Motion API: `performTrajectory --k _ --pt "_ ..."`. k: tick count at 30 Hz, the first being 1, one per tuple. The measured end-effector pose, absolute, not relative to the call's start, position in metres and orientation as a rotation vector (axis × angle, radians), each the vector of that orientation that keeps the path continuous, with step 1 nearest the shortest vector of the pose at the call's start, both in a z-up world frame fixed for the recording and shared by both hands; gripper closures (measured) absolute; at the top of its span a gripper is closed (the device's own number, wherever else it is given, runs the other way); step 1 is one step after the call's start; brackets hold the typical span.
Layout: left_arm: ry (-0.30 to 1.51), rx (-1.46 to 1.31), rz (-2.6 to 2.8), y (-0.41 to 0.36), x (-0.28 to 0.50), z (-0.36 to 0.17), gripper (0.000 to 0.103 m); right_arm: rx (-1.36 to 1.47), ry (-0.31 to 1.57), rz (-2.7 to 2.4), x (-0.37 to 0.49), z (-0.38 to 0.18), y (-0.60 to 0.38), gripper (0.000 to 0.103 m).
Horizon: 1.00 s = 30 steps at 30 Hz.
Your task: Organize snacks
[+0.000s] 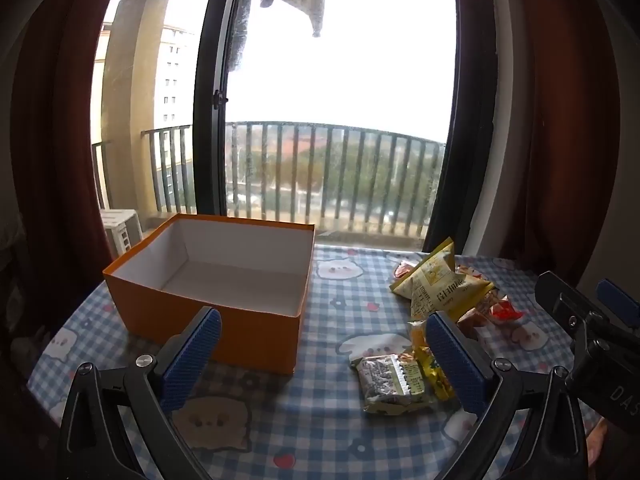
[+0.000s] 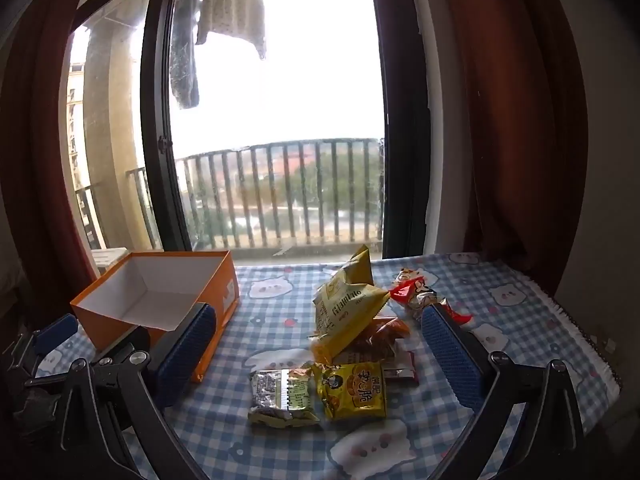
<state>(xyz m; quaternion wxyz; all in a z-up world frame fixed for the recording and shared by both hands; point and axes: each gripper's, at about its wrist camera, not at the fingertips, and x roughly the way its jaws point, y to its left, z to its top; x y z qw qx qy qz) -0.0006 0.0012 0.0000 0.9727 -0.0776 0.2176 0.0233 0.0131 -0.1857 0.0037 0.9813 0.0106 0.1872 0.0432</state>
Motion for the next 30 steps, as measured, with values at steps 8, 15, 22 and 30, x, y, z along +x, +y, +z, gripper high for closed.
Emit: performTrajectory --k 8,15,22,30 --pt "0.460 -0.082 0.064 -0.009 0.003 0.005 0.000 0.016 0.365 0.065 0.014 0.001 -0.190 0.000" --pt "0.449 -0.058 0.064 -0.015 0.001 0.005 0.000 0.038 0.380 0.031 0.017 0.002 -0.200 0.000" --pt "0.441 -0.053 0.066 -0.016 0.000 0.007 0.000 0.030 0.368 0.016 0.014 0.006 -0.202 0.000" --pt "0.441 -0.056 0.076 -0.014 0.001 0.006 0.000 0.024 0.363 0.014 0.012 0.005 -0.201 0.000"
